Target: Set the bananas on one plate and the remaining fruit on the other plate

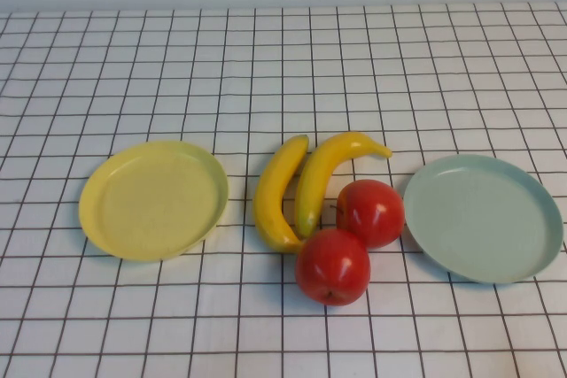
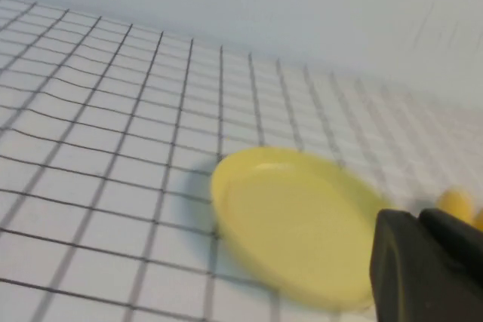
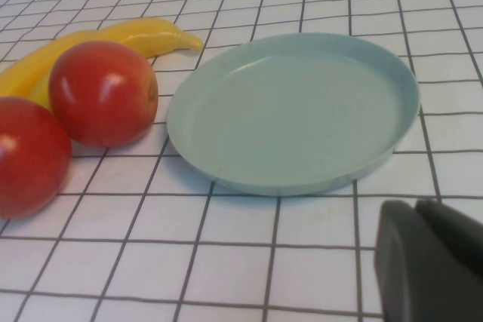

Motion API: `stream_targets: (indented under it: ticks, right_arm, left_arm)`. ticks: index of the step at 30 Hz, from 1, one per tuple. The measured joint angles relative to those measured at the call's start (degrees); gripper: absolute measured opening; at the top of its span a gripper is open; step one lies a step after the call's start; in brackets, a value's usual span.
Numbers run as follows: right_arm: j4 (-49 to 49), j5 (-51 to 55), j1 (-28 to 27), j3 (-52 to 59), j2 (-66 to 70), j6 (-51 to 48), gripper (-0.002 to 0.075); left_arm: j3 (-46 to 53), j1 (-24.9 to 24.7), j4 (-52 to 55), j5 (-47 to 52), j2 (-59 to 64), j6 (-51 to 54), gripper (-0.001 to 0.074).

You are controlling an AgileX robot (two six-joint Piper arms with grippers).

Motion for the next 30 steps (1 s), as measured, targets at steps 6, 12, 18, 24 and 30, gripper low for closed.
stream_targets:
  ticks: [6,12,18,24,30]
  right_arm:
    - [0.0,0.0,0.0,0.0,0.0,0.0,-0.0017]
    - [0.0,0.0,0.0,0.0,0.0,0.0,-0.0017]
    - [0.0,0.0,0.0,0.0,0.0,0.0,-0.0017]
    - [0.0,0.0,0.0,0.0,0.0,0.0,-0.0017]
    - [0.0,0.0,0.0,0.0,0.0,0.0,-0.0017]
  left_arm:
    - [0.0,0.0,-26.05,-10.2,0.0,-10.89,0.0002]
    - [0.0,0.0,-32.02,-13.37,0.0,-11.28,0.0002]
    - [0.0,0.0,-32.96,-13.72,0.0,-11.52,0.0001]
    - [-3.85,0.0,-32.65,-2.51,0.0,-1.44,0.0002]
    - [-20.03,0.0,-30.96,8.53,7.29,28.84,0.0016]
